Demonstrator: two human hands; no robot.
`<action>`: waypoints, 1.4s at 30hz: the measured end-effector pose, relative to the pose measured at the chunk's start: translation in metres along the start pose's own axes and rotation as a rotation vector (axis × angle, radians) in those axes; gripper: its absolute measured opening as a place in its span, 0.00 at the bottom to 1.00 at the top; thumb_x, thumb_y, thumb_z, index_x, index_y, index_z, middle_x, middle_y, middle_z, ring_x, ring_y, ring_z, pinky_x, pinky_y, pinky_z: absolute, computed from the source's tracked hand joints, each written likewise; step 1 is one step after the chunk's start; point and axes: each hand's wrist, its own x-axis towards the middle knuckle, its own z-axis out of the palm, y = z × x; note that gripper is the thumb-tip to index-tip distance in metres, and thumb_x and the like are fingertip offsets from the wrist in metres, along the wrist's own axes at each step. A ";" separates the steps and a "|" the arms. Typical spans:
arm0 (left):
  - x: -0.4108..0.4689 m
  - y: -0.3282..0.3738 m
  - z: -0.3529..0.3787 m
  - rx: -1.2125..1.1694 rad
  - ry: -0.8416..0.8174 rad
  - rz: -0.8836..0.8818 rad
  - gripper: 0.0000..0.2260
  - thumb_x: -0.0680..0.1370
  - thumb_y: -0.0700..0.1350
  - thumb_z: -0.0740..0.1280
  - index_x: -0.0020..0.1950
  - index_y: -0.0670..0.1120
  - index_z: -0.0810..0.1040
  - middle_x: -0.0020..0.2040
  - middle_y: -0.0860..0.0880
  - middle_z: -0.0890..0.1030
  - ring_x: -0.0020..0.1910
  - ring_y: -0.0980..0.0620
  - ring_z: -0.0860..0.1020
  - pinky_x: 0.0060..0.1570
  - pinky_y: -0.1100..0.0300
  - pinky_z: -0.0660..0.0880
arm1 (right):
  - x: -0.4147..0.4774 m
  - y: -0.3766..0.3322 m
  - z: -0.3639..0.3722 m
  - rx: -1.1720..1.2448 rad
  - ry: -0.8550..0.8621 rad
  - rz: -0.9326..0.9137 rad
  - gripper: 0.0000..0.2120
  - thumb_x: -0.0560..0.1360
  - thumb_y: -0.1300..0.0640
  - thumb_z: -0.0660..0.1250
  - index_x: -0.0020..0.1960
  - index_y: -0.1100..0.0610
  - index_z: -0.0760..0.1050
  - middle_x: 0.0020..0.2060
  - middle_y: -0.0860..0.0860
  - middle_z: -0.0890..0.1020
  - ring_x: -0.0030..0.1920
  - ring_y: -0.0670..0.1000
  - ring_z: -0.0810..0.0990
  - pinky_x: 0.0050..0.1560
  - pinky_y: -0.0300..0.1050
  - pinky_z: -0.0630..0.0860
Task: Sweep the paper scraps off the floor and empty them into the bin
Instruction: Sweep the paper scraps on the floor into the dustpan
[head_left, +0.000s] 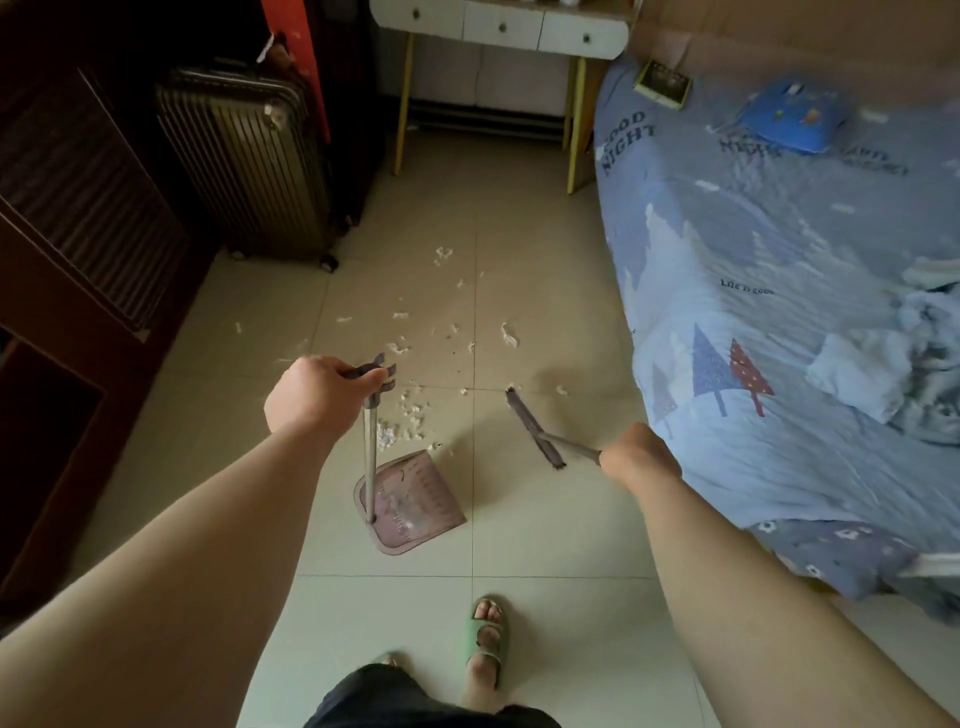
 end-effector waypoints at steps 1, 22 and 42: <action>-0.002 -0.005 -0.002 -0.002 -0.009 0.014 0.16 0.72 0.63 0.70 0.41 0.51 0.85 0.31 0.51 0.80 0.30 0.51 0.77 0.28 0.64 0.66 | -0.006 0.010 0.002 0.014 0.013 0.017 0.01 0.74 0.63 0.64 0.44 0.60 0.71 0.39 0.54 0.77 0.48 0.58 0.81 0.43 0.43 0.72; -0.023 -0.067 -0.024 -0.037 -0.126 0.109 0.12 0.74 0.59 0.71 0.43 0.52 0.85 0.32 0.49 0.81 0.28 0.51 0.75 0.28 0.64 0.65 | -0.094 -0.019 0.105 0.518 -0.248 0.216 0.08 0.75 0.67 0.60 0.38 0.60 0.70 0.33 0.56 0.75 0.25 0.51 0.70 0.22 0.36 0.64; -0.005 -0.030 -0.007 -0.027 -0.116 0.008 0.17 0.73 0.61 0.71 0.32 0.50 0.81 0.26 0.50 0.76 0.24 0.51 0.72 0.26 0.64 0.62 | 0.011 0.007 0.042 0.426 0.001 0.193 0.01 0.73 0.66 0.63 0.42 0.63 0.73 0.32 0.57 0.75 0.34 0.56 0.75 0.27 0.40 0.66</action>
